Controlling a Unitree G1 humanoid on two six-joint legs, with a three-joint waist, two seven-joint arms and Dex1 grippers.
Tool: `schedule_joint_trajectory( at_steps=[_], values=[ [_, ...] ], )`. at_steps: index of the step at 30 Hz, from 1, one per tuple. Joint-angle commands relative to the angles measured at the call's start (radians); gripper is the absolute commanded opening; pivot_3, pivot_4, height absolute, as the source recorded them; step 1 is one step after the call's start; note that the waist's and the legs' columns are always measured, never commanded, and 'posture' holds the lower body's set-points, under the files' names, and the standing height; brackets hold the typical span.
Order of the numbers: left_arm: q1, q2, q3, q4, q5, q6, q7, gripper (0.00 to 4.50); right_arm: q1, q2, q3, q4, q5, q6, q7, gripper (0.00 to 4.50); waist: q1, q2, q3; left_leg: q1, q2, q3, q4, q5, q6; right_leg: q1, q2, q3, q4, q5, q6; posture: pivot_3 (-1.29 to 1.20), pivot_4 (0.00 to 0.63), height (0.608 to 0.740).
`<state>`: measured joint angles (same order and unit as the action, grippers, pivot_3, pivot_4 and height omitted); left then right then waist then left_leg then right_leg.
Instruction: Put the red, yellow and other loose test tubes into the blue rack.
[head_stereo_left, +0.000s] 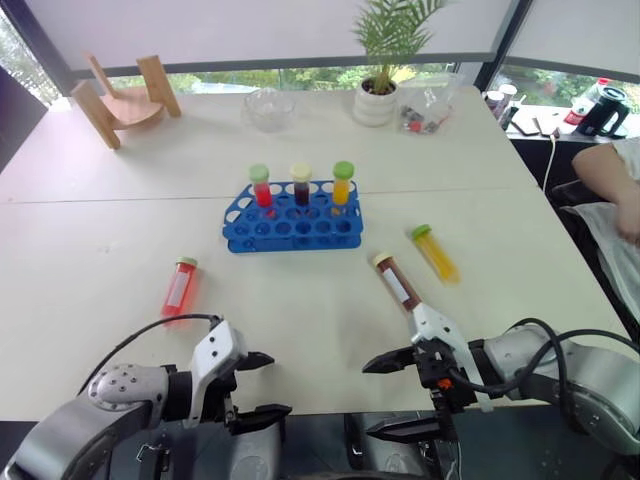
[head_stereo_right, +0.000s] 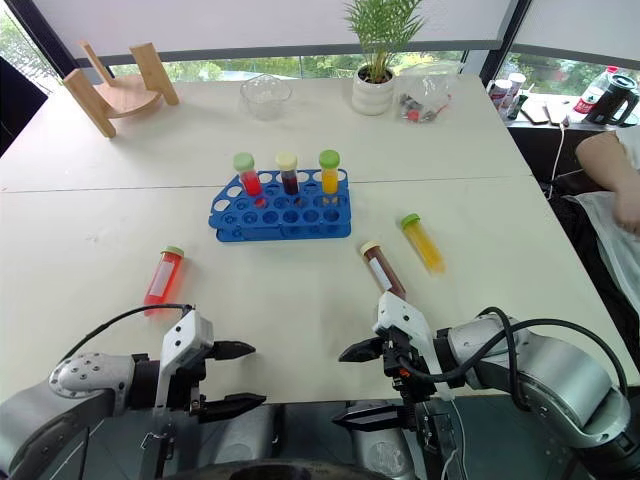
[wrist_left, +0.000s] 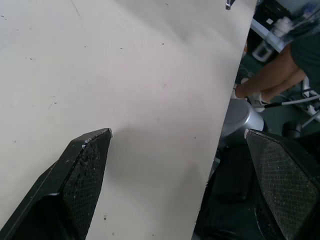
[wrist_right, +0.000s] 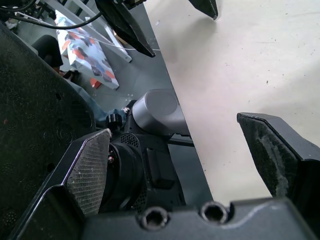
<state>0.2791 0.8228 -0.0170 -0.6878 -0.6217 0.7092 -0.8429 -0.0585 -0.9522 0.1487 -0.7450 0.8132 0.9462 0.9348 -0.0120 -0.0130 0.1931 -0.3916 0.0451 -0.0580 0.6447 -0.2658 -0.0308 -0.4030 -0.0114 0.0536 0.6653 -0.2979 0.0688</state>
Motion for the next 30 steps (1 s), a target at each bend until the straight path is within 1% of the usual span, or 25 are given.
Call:
schedule_joint_trajectory(
  at_steps=[1,14,19,22,23,25,26,27,28,29,30],
  values=[
    [-0.003,-0.006,0.006,-0.009,-0.008,-0.009,0.002,4.4,-0.008,0.006,-0.01,-0.041,0.024,-0.008,0.001,4.5,0.0,0.0,0.0,0.0,0.0,0.0,0.0,0.0,0.0,0.0,0.0,0.0,0.0,0.0,0.0,0.0,0.15,0.74],
    [-0.045,-0.028,-0.011,-0.008,-0.015,0.015,0.021,4.4,-0.015,0.007,-0.002,-0.017,0.001,-0.023,0.01,4.5,0.001,0.0,0.0,0.0,0.0,0.0,0.0,0.0,0.0,0.0,0.0,0.0,0.0,0.0,0.0,0.0,0.15,0.74],
    [-0.08,-0.055,0.008,0.001,-0.059,0.025,0.012,4.4,-0.017,-0.007,-0.004,0.004,-0.026,-0.042,0.027,4.5,0.0,0.0,0.0,0.0,0.0,0.0,0.0,0.0,0.0,0.0,0.0,0.0,0.0,0.0,0.0,0.0,0.15,0.74],
    [-0.112,-0.05,0.004,0.024,-0.056,0.054,0.032,4.4,-0.037,-0.04,-0.074,0.01,0.005,0.006,0.004,4.5,0.001,0.0,0.0,0.0,0.0,0.0,0.0,0.0,0.0,0.0,0.0,0.0,0.0,0.0,0.0,0.0,0.15,0.74],
    [-0.124,-0.044,0.008,0.028,-0.062,0.075,0.04,4.4,-0.056,-0.065,-0.107,0.01,0.017,0.04,-0.011,4.5,0.0,0.001,0.0,0.0,0.0,0.0,0.0,0.0,0.0,0.0,0.0,0.0,0.0,0.0,0.0,0.0,0.15,0.74],
    [-0.183,-0.032,0.037,0.035,-0.093,0.121,0.049,4.4,-0.15,-0.124,-0.217,0.052,0.095,0.108,-0.005,4.5,0.0,0.001,0.001,0.0,0.0,0.0,0.001,0.0,0.0,0.0,0.0,0.0,0.0,0.0,0.0,0.0,0.15,0.74],
    [-0.239,-0.003,0.062,0.046,-0.118,0.143,0.028,4.4,-0.252,-0.144,-0.269,0.12,0.137,0.135,-0.001,4.5,-0.001,0.001,0.001,0.0,0.0,0.0,0.001,0.0,0.0,0.0,0.0,0.0,0.0,0.0,0.0,0.0,0.15,0.74],
    [-0.281,0.016,0.074,0.052,-0.135,0.161,0.015,4.4,-0.321,-0.156,-0.302,0.172,0.165,0.154,0.003,4.5,-0.003,0.001,0.003,0.0,0.0,0.0,0.001,0.0,0.0,0.0,0.0,0.0,0.0,0.001,0.0,0.0,0.15,0.74],
    [-0.343,0.04,0.084,0.067,-0.144,0.164,-0.01,4.4,-0.405,-0.169,-0.303,0.238,0.152,0.151,0.013,4.5,-0.002,0.002,0.003,0.0,0.0,0.0,0.003,0.0,0.0,0.0,0.0,0.0,0.001,0.002,-0.001,0.0,0.15,0.74],
    [-0.393,0.051,0.082,0.076,-0.151,0.171,-0.019,4.4,-0.497,-0.177,-0.265,0.315,0.091,0.126,0.02,4.5,-0.003,0.002,0.003,-0.001,0.0,0.0,0.002,0.0,0.0,-0.001,0.001,0.0,0.001,0.003,-0.002,0.0,0.15,0.74],
    [-0.455,0.073,0.073,0.095,-0.133,0.151,-0.045,4.4,-0.558,-0.186,-0.215,0.372,0.027,0.107,0.024,4.5,-0.002,0.001,0.003,0.0,0.0,0.0,0.002,0.0,0.0,-0.001,0.001,-0.001,0.001,0.003,-0.002,0.0,0.15,0.74]
  ],
)
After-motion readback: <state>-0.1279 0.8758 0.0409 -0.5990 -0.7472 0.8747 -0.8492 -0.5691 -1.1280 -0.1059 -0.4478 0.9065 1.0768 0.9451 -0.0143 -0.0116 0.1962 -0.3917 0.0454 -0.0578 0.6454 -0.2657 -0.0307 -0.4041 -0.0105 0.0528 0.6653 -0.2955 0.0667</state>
